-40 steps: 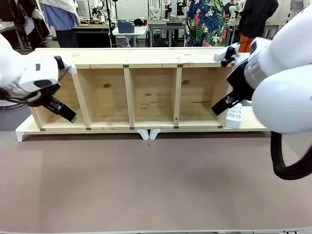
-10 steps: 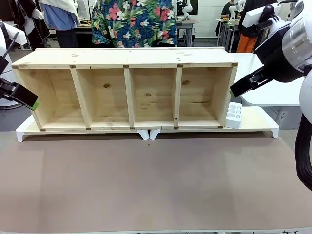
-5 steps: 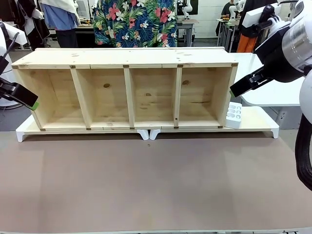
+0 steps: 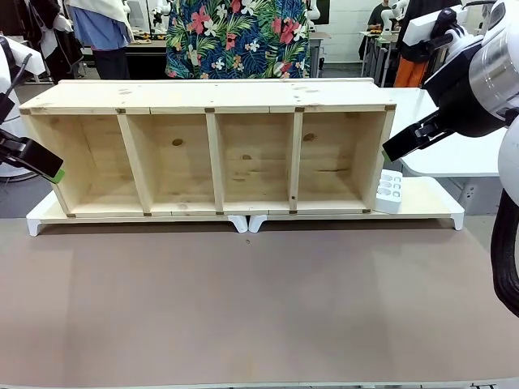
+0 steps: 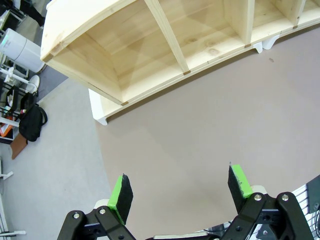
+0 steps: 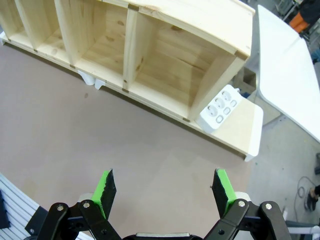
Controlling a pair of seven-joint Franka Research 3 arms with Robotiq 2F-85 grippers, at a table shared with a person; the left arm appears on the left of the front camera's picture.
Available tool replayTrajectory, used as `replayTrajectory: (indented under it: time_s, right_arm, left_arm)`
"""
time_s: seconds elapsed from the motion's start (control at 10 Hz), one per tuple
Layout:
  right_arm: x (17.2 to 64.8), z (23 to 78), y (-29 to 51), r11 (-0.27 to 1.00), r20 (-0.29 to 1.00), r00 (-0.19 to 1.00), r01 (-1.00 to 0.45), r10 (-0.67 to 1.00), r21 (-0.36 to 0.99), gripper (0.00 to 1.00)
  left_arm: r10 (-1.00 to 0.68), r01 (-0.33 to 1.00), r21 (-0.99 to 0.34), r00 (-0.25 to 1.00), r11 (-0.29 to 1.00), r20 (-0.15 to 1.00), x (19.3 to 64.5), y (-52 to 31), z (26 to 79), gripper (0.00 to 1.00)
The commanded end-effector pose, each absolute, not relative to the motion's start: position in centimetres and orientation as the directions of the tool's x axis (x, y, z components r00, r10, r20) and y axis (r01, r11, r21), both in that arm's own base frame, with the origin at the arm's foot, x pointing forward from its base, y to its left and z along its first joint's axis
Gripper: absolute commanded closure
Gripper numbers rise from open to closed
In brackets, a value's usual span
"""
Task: Perform cable management.
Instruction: When the cord part of the Power Cable appears at the lower middle area of the table and stops, grasp the cord part of the Power Cable.
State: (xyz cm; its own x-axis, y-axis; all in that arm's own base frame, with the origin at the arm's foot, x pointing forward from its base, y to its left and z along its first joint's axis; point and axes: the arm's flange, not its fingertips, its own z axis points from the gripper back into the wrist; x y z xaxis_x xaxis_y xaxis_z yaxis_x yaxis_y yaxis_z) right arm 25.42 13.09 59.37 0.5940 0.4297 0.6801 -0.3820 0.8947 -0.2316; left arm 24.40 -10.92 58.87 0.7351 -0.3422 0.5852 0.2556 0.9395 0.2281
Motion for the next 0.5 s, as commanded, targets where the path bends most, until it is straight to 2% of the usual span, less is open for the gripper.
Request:
replayTrajectory:
  time_s: [0.0, 0.4]
  right_arm:
    - [25.44, 59.37, 13.07, 0.895, 0.68, 0.595, -0.381, 0.429, -0.231, 0.0]
    - [25.44, 59.37, 13.07, 0.895, 0.68, 0.595, -0.381, 0.429, -0.231, 0.0]
  left_arm:
    - [-0.348, 0.261, 0.232, 0.734, 0.937, 0.583, 24.56, -10.94, 58.81, 0.0]
    - [-0.348, 0.261, 0.232, 0.734, 0.937, 0.583, 24.56, -10.94, 58.81, 0.0]
